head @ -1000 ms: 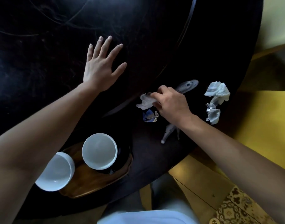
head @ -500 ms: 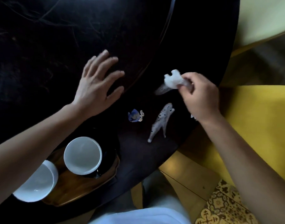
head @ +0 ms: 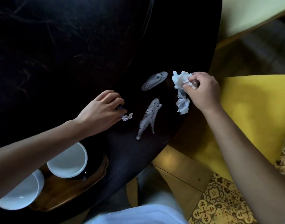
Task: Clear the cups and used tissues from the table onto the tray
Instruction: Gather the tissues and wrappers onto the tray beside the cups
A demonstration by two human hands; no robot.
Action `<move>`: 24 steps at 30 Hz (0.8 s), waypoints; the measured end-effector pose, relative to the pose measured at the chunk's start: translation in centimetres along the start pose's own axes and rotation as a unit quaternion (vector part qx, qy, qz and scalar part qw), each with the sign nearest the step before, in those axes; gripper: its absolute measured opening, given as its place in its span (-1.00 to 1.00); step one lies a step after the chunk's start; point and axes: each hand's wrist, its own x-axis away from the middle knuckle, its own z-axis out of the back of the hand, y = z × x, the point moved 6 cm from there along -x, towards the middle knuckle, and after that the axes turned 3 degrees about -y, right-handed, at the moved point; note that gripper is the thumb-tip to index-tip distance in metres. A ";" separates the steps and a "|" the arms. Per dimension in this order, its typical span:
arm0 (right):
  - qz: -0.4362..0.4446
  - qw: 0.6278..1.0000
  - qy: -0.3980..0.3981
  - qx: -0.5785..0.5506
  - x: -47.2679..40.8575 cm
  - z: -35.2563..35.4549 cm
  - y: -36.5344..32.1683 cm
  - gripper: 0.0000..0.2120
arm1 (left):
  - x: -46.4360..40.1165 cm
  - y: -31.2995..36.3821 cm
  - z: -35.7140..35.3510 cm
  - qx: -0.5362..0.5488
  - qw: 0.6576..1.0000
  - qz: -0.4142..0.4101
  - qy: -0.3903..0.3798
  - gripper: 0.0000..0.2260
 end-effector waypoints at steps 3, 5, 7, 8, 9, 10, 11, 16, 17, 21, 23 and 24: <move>-0.011 0.999 -0.031 -0.013 -0.8 -0.3 0.0 -0.76 | -0.5 0.1 0.2 0.003 1.000 -0.012 0.000 -0.84; -0.029 0.998 -0.046 -0.026 -1.5 -0.4 0.2 -0.73 | -0.9 0.0 0.5 0.018 1.000 -0.009 0.001 -0.85; -0.043 0.997 -0.055 -0.045 -2.0 -0.4 0.3 -0.65 | -1.4 -0.2 1.2 0.041 0.999 0.007 0.010 -0.82; -0.055 0.994 -0.058 -0.071 -2.1 -0.4 0.4 -0.61 | -1.8 -0.3 1.6 0.057 0.998 0.021 0.014 -0.81; -0.072 0.990 -0.057 -0.109 -2.2 -0.3 0.5 -0.57 | -2.3 -0.5 2.0 0.076 0.996 0.037 0.016 -0.80; -0.093 0.983 -0.050 -0.149 -2.1 -0.1 0.8 -0.54 | -2.8 -0.5 2.5 0.098 0.994 0.052 0.018 -0.80; -0.116 0.975 -0.035 -0.188 -2.1 0.1 1.1 -0.53 | -3.5 -0.5 3.1 0.120 0.991 0.063 0.020 -0.78; -0.219 0.908 0.046 -0.355 -1.0 2.0 3.3 -0.67 | -8.2 0.9 4.6 0.187 0.980 0.063 0.030 -0.77; -0.227 0.898 0.058 -0.374 -0.7 2.4 3.6 -0.70 | -9.2 1.3 4.6 0.191 0.979 0.066 0.029 -0.77; -0.244 0.869 0.102 -0.418 1.1 3.7 5.0 -0.75 | -13.2 2.7 3.5 0.210 0.973 0.099 0.002 -0.80; -0.254 0.861 0.113 -0.427 2.2 4.1 5.8 -0.77 | -15.3 3.3 3.1 0.220 0.969 0.112 -0.009 -0.75; -0.257 0.857 0.117 -0.432 2.8 4.2 6.1 -0.78 | -16.4 3.7 2.9 0.217 0.968 0.124 -0.024 -0.66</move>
